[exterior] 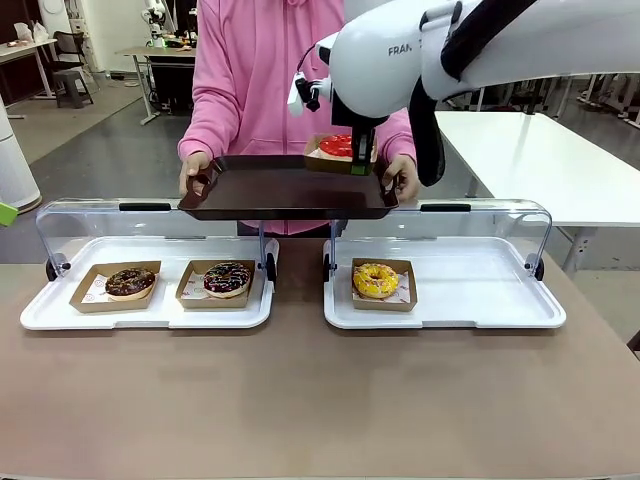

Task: Provide the desired donut to the person.
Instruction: Place the picked Paper togo box onto the Handle tray extended by the person.

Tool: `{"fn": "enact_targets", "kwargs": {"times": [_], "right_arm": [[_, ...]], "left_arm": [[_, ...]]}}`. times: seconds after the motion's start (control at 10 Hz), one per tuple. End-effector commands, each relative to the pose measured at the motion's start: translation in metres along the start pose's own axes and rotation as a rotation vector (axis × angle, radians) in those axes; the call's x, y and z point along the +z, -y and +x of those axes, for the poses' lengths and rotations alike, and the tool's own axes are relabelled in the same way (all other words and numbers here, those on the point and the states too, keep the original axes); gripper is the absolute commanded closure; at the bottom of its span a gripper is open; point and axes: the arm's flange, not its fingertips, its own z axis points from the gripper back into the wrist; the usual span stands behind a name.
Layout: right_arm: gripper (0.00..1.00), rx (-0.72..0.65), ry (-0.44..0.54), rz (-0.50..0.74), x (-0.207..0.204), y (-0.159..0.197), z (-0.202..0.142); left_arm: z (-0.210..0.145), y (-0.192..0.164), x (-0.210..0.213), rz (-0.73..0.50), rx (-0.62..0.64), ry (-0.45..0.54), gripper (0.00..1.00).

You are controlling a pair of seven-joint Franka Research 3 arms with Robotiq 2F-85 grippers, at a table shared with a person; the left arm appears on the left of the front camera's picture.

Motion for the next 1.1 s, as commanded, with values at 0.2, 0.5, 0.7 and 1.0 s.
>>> {"fn": "enact_targets", "kwargs": {"times": [0.2, 0.5, 0.7, 1.0], "right_arm": [[0.98, 0.066, -0.017, 0.041, -0.026, 0.006, 0.011], [0.98, 0.087, 0.003, 0.056, -0.034, 0.008, 0.005], [0.98, 0.100, 0.004, 0.091, -0.035, 0.009, 0.002], [0.38, 0.062, 0.023, 0.139, -0.034, 0.011, -0.003]], "left_arm": [[-0.001, -0.001, 0.000, -0.002, -0.002, 0.008, 0.00], [-0.001, -0.001, 0.000, -0.002, -0.002, 0.008, 0.00], [-0.001, -0.001, 0.000, -0.002, -0.002, 0.008, 0.00], [-0.001, -0.001, 0.000, -0.002, -0.002, 0.008, 0.00]]}}
